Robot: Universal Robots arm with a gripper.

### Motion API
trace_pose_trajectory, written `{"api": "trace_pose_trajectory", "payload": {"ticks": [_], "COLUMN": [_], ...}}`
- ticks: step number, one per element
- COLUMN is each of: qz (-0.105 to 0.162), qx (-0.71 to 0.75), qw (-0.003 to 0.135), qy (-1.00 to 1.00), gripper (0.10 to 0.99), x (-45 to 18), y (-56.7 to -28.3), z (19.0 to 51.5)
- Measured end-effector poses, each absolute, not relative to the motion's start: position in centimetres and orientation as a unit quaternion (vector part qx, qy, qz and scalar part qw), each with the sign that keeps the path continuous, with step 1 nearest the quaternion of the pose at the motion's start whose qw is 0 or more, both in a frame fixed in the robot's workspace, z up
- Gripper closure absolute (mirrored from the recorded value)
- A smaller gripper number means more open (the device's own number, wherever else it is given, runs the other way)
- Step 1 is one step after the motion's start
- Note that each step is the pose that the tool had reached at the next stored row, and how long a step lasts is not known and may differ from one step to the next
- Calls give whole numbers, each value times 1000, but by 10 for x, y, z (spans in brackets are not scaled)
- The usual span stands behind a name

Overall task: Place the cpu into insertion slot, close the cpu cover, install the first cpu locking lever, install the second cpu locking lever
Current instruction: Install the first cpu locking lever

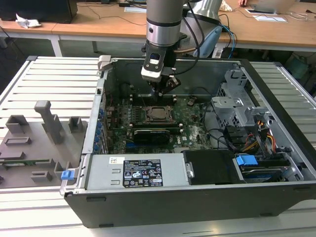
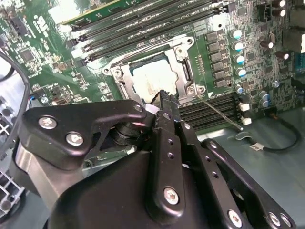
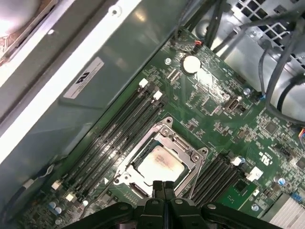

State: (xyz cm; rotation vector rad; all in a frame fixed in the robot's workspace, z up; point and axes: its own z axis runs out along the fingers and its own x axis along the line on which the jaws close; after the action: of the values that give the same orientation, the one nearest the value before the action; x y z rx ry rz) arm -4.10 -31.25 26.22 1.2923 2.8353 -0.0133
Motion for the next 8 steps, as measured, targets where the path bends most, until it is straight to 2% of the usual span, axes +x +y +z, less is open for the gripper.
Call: {"api": "trace_pose_trajectory", "payload": {"ticks": [8], "qz": [-4], "qx": [392], "qw": [13], "qy": [920], "gripper": [980], "x": [-41], "y": [-312], "z": [262]}}
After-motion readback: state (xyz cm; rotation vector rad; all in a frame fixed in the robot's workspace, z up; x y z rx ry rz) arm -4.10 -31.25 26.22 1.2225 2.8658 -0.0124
